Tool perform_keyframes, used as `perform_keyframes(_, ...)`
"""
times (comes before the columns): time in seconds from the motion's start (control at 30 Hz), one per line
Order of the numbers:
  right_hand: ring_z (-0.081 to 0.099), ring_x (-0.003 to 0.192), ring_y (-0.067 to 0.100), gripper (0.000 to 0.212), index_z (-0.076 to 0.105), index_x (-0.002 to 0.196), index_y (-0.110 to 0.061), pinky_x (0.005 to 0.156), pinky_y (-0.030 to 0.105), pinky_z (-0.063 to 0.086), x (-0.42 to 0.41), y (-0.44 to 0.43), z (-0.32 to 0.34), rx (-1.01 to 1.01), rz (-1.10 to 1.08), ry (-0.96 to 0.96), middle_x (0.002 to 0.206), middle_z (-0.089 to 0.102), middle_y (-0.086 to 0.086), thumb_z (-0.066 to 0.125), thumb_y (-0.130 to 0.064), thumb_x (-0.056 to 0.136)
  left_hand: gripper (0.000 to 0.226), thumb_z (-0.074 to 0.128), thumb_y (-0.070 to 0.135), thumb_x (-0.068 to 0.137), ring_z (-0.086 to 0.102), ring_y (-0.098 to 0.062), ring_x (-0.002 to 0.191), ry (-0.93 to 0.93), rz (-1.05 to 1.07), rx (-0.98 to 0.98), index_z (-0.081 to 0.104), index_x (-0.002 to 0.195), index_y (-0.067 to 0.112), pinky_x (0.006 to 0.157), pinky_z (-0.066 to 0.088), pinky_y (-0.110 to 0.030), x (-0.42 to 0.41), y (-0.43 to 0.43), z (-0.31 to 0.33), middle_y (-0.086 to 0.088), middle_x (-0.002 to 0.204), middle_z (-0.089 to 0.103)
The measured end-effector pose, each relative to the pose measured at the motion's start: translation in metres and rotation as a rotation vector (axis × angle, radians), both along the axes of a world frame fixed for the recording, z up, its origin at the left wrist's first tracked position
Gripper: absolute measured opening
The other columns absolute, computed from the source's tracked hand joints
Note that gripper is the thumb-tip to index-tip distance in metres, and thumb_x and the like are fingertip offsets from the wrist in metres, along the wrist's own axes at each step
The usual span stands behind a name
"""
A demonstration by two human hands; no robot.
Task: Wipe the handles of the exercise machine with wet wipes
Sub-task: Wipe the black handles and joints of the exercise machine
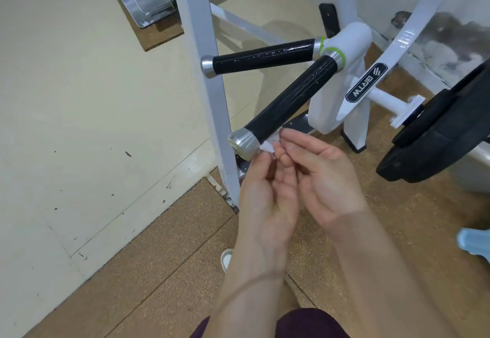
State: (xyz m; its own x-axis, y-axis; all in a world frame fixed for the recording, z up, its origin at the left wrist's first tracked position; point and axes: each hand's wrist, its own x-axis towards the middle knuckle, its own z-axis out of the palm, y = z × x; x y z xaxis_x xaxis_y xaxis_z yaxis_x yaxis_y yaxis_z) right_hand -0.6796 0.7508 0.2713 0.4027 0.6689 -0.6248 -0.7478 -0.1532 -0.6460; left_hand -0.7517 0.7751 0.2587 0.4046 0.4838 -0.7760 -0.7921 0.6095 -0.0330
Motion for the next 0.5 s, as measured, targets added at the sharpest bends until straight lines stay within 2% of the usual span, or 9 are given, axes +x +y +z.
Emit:
perform_keyframes(0.1, 0.066, 0.062, 0.013, 0.022, 0.068, 0.094, -0.010, 0.060, 0.019, 0.055, -0.007, 0.005, 0.006, -0.046, 0.054, -0.131, 0.074, 0.073, 0.009, 0.057, 0.007, 0.086, 0.012, 0.054, 0.002, 0.088, 0.064, -0.013, 0.059, -0.025, -0.017, -0.010, 0.062, 0.093, -0.004, 0.052, 0.053, -0.018, -0.012, -0.002, -0.001, -0.013, 0.073, 0.066)
perform_keyframes(0.2, 0.066, 0.061, 0.016, 0.016, 0.068, 0.087, -0.008, 0.059, 0.024, 0.055, -0.028, 0.005, 0.002, -0.147, 0.102, -0.240, 0.078, 0.070, 0.013, 0.065, 0.006, 0.080, 0.024, 0.062, 0.010, 0.078, 0.060, -0.009, 0.059, 0.100, -0.034, 0.081, 0.063, 0.100, -0.001, 0.053, 0.052, -0.017, -0.036, -0.012, -0.003, -0.007, 0.071, 0.065)
perform_keyframes(0.3, 0.067, 0.069, 0.015, 0.017, 0.071, 0.078, -0.014, 0.069, 0.026, 0.053, -0.047, -0.003, 0.001, -0.187, 0.135, -0.334, 0.078, 0.071, 0.013, 0.072, 0.003, 0.075, 0.020, 0.068, 0.020, 0.074, 0.062, -0.013, 0.068, 0.413, -0.201, 0.344, 0.068, 0.089, 0.006, 0.064, 0.054, -0.019, -0.063, -0.007, -0.002, -0.005, 0.074, 0.068)
perform_keyframes(0.37, 0.067, 0.070, 0.013, 0.017, 0.071, 0.077, -0.014, 0.068, 0.021, 0.053, -0.059, -0.007, 0.007, -0.177, 0.166, -0.394, 0.074, 0.071, 0.008, 0.071, 0.003, 0.075, 0.026, 0.077, 0.025, 0.071, 0.067, -0.024, 0.081, 0.657, -0.371, 0.561, 0.067, 0.088, 0.008, 0.077, 0.055, -0.031, -0.080, -0.002, 0.002, -0.012, 0.083, 0.071)
perform_keyframes(0.43, 0.068, 0.069, 0.008, 0.023, 0.073, 0.076, -0.017, 0.065, 0.015, 0.051, -0.064, -0.009, 0.014, -0.133, 0.201, -0.445, 0.071, 0.073, 0.000, 0.067, 0.006, 0.078, 0.025, 0.080, 0.026, 0.070, 0.066, -0.031, 0.079, 0.849, -0.501, 0.697, 0.068, 0.087, 0.011, 0.076, 0.054, -0.042, -0.088, 0.002, 0.009, -0.018, 0.083, 0.070)
perform_keyframes(0.5, 0.069, 0.075, 0.003, 0.027, 0.074, 0.080, -0.020, 0.067, 0.014, 0.050, -0.069, -0.011, 0.024, -0.094, 0.293, -0.560, 0.078, 0.075, -0.004, 0.063, 0.004, 0.083, 0.010, 0.078, 0.022, 0.073, 0.066, -0.028, 0.070, 0.994, -0.493, 0.775, 0.071, 0.080, 0.020, 0.069, 0.056, -0.039, -0.093, 0.011, 0.017, -0.009, 0.073, 0.071)
